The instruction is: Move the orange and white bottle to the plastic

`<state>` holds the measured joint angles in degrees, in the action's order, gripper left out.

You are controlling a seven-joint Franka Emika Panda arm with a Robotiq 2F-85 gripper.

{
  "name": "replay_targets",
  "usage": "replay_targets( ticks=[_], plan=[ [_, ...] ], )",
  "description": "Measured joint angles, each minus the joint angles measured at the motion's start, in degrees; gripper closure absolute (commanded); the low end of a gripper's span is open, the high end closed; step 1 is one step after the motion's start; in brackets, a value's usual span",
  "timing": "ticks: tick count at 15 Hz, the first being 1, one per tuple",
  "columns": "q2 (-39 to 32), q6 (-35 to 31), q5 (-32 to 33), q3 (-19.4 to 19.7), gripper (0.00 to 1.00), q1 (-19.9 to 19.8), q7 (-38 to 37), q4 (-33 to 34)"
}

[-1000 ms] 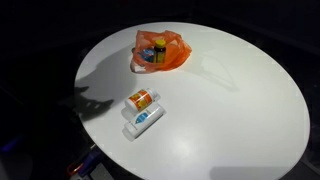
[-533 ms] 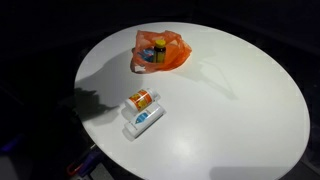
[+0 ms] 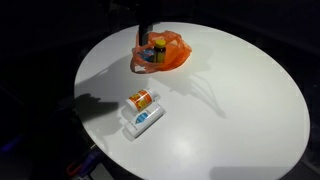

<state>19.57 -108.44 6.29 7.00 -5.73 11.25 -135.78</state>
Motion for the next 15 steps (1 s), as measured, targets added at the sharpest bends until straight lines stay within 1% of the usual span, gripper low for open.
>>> replay_targets(
  ticks=[2,7,9,15],
  plan=[
    [-0.37,-2.05,0.0,0.04,0.0,-0.42,-1.39,-2.61],
    [-0.54,-11.74,0.0,0.55,0.0,-1.89,-3.84,-9.95],
    [-0.55,-14.38,0.0,0.99,0.0,-2.44,-4.25,-11.94],
    [-0.11,-14.96,-0.03,1.57,0.0,-2.58,-4.25,-12.37]
  ],
)
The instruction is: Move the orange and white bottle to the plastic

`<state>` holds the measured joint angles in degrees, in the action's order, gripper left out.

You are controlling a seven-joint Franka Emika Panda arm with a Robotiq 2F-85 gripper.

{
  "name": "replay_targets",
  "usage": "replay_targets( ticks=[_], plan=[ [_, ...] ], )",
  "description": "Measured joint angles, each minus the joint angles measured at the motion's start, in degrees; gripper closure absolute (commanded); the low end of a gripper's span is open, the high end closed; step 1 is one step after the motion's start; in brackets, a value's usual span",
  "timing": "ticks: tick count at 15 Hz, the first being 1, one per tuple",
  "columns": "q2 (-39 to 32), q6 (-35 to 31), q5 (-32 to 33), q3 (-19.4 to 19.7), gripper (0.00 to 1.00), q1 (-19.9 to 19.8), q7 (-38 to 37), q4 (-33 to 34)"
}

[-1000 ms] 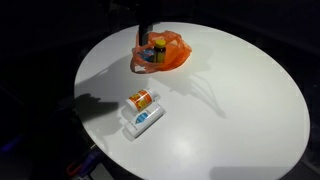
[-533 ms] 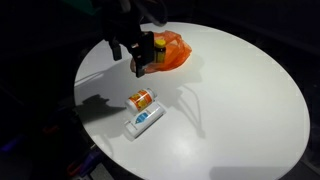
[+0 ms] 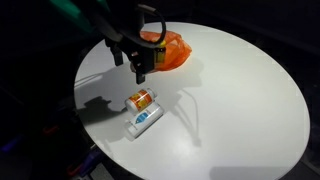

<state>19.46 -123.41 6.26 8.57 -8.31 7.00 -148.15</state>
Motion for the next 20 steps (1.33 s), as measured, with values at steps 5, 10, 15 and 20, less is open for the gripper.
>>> replay_targets(
  ticks=[5,10,15,20],
  plan=[
    [-2.04,-3.97,1.03,0.0,0.0,0.0,0.13,-1.13],
    [-6.54,-10.09,1.33,-0.03,0.0,0.08,1.1,-2.44],
    [-11.69,-15.95,2.44,-0.19,0.0,0.15,2.11,-3.06],
    [-15.85,-19.53,2.52,-0.44,0.25,0.65,2.45,-3.2]
  ],
)
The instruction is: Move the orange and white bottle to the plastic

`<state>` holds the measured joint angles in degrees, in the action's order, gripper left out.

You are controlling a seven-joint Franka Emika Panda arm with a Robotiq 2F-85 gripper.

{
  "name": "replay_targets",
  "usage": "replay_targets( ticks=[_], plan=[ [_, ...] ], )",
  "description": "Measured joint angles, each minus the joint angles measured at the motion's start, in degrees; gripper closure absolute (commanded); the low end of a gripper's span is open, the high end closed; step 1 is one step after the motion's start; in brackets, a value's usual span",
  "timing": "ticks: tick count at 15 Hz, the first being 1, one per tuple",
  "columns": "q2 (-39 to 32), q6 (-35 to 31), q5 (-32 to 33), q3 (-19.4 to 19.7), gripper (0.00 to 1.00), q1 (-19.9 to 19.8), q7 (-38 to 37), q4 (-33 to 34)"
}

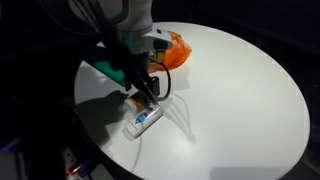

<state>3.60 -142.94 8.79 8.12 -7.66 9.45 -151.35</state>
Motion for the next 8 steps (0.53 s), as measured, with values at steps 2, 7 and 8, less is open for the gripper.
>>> replay_targets(
  ticks=[2,7,8],
  plan=[
    [-1.19,-0.48,0.0,-0.33,0.34,0.38,0.01,0.0],
    [-1.82,-0.55,0.0,-1.08,0.64,1.06,0.03,0.06],
    [-1.59,-0.55,-0.01,-1.17,0.64,1.2,0.05,0.18]
  ],
)
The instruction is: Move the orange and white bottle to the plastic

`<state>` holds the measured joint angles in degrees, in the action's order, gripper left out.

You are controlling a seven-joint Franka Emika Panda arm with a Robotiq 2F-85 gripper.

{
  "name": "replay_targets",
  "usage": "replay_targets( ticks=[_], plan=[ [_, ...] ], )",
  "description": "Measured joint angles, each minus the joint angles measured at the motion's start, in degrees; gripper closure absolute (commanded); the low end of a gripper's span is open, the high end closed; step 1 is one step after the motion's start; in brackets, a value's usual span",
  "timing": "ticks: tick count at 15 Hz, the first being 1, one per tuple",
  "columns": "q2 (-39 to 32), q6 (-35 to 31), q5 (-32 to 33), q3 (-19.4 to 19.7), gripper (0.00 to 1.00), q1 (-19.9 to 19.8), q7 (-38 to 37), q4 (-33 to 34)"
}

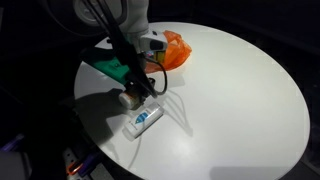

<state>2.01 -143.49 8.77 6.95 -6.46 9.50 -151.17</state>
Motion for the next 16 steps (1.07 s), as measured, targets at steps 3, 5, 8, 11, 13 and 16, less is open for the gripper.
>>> replay_targets(
  ticks=[3,5,8,11,13,16],
  plan=[
    [1.59,0.54,-0.74,-0.53,0.64,0.79,0.54,1.18],
    [3.01,1.55,-2.08,-1.05,0.64,1.68,1.44,2.54],
    [4.67,2.63,-4.66,-1.66,0.64,3.27,3.0,4.78],
    [5.78,3.82,-7.59,-1.99,0.39,4.43,4.93,6.58],
    [6.08,4.15,-7.84,-2.0,0.39,4.55,5.2,6.89],
    [6.08,4.16,-7.84,-2.0,0.64,4.55,5.23,6.89]
  ],
)
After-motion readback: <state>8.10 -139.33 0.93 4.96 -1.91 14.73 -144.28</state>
